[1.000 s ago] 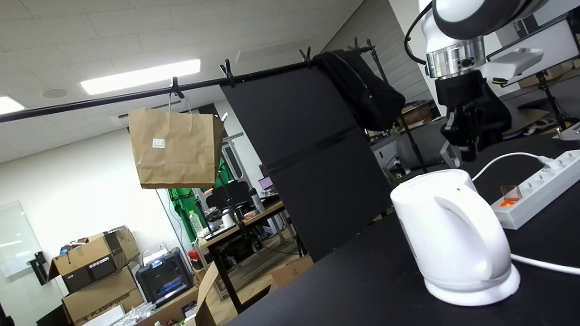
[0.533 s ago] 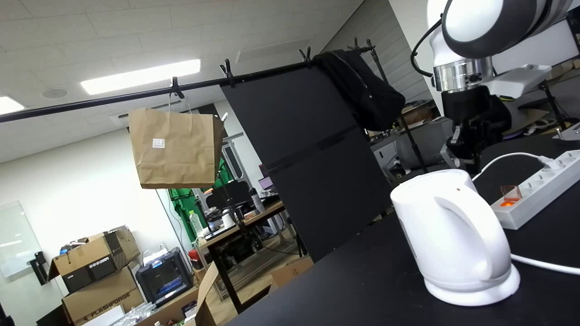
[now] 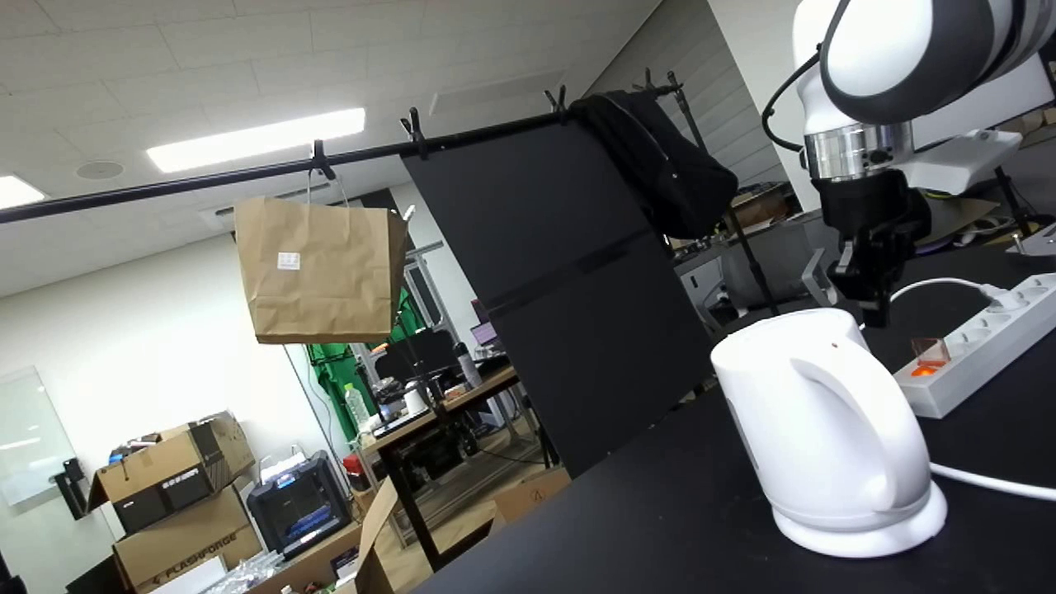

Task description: Switch off the extension cable

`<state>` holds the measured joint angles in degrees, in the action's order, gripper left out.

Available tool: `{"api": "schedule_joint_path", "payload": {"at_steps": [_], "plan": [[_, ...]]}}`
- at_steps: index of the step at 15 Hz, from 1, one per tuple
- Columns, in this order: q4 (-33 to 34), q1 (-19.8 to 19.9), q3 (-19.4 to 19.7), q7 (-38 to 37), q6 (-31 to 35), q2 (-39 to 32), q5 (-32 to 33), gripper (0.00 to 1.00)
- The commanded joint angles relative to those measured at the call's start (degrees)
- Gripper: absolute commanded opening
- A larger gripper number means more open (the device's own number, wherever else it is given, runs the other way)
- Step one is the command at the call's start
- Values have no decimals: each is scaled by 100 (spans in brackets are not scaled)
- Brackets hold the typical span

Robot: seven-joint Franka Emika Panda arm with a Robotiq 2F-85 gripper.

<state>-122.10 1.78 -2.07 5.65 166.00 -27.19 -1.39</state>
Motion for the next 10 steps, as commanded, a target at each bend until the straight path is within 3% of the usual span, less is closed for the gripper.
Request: {"api": "schedule_joint_path", "payload": {"at_steps": [1, 2, 10], "plan": [[161, 33, 25, -99, -290, -75, 4, 0], [16, 15, 5, -44, -74, -34, 37, 1], [70, 27, 12, -40, -176, -69, 34, 1]]}}
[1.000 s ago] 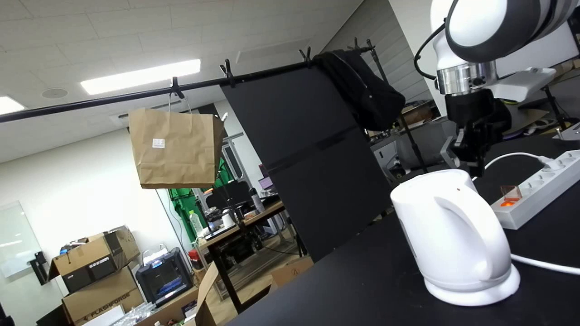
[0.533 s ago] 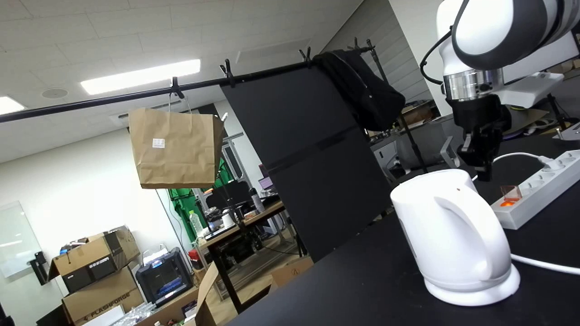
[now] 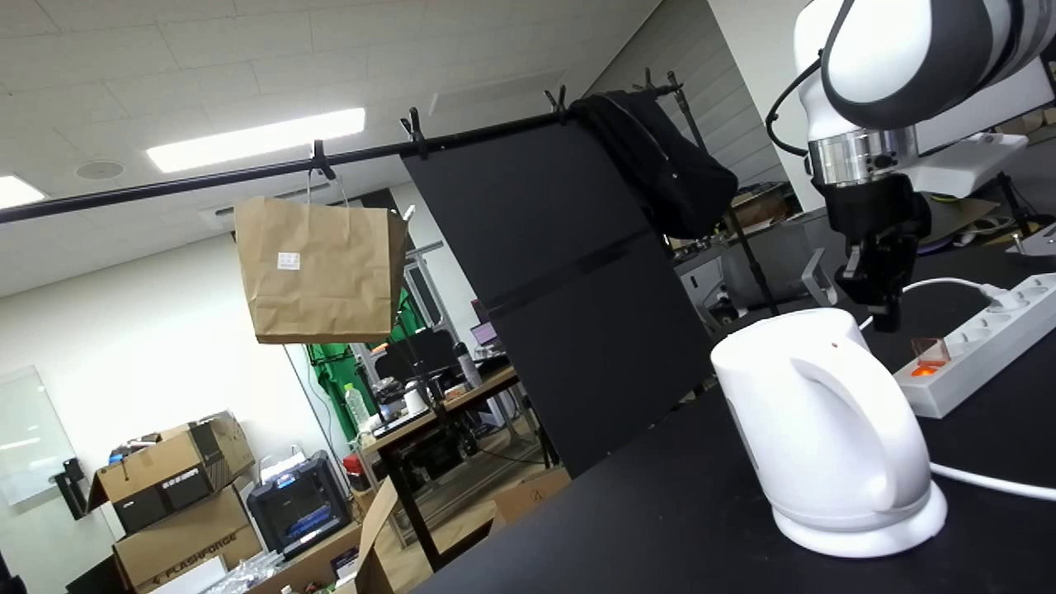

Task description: Switch off the extension cable

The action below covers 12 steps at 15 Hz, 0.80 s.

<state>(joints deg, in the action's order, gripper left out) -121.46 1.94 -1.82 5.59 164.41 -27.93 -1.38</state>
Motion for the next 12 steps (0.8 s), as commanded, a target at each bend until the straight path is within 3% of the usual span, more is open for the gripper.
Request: {"api": "schedule_joint_path", "payload": {"at_steps": [1, 12], "plan": [[5, 59, -76, 43, -57, -6, 9, 0], [-86, -104, 169, -138, 873, -405, 128, 0]]}}
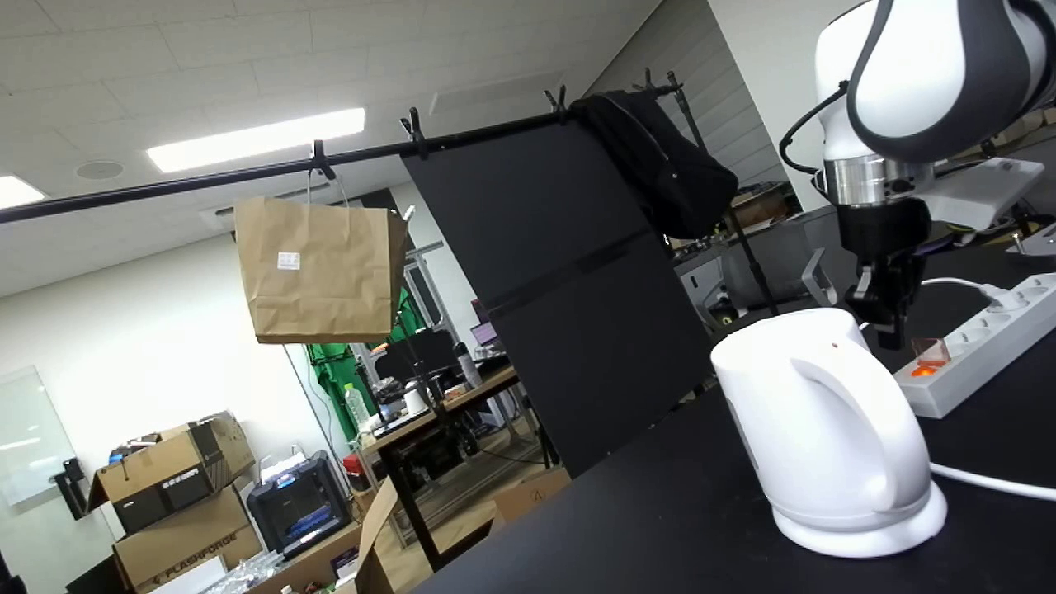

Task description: Switch off the extension cable

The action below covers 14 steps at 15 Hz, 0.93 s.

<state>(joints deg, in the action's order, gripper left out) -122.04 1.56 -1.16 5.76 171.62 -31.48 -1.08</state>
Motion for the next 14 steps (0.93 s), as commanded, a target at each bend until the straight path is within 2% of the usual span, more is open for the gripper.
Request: {"api": "schedule_joint_path", "payload": {"at_steps": [1, 14], "plan": [[-26, -63, 107, -156, 163, -79, 91, 0], [-2, -100, 230, -177, 150, -271, 103, 0]]}}
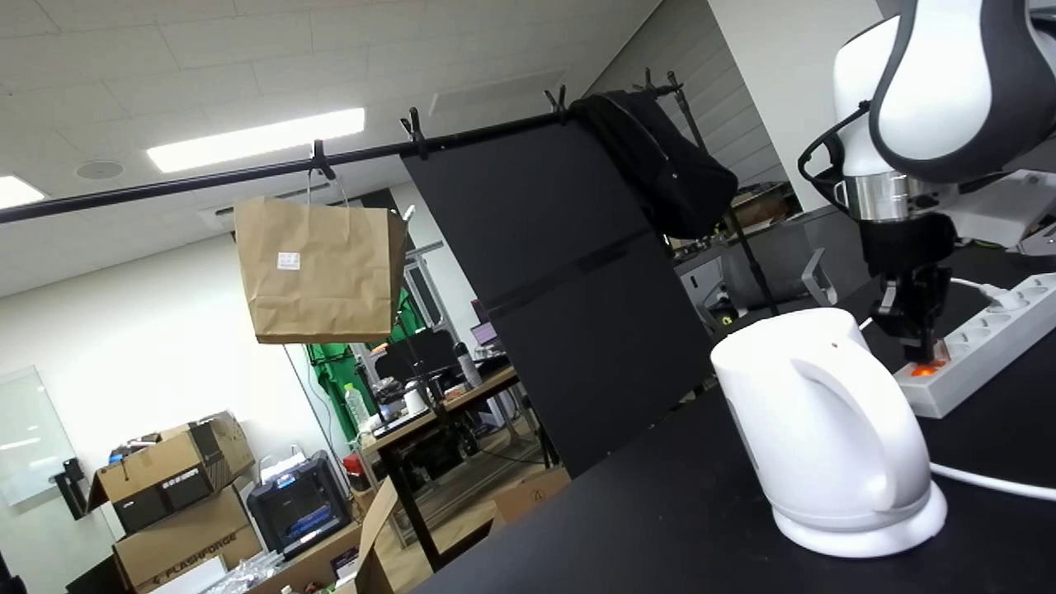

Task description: Switch off the extension cable

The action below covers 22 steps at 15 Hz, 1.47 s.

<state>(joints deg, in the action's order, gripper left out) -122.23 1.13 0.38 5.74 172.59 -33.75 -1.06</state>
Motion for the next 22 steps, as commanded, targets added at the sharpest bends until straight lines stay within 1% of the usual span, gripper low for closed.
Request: {"api": "schedule_joint_path", "payload": {"at_steps": [1, 10, 13, 15, 17, 20, 22], "plan": [[24, -54, 75, -173, 48, -67, 99, 0], [111, 34, 12, -103, 88, -252, 93, 0], [355, 396, -315, 125, -333, -369, 18, 0], [548, 572, -453, 258, -594, -442, -18, 0], [814, 778, -633, 451, -1029, -553, -81, 0], [1242, 869, -687, 596, -1613, -748, -137, 0], [1531, 806, -613, 598, -1953, -874, -113, 0]]}}
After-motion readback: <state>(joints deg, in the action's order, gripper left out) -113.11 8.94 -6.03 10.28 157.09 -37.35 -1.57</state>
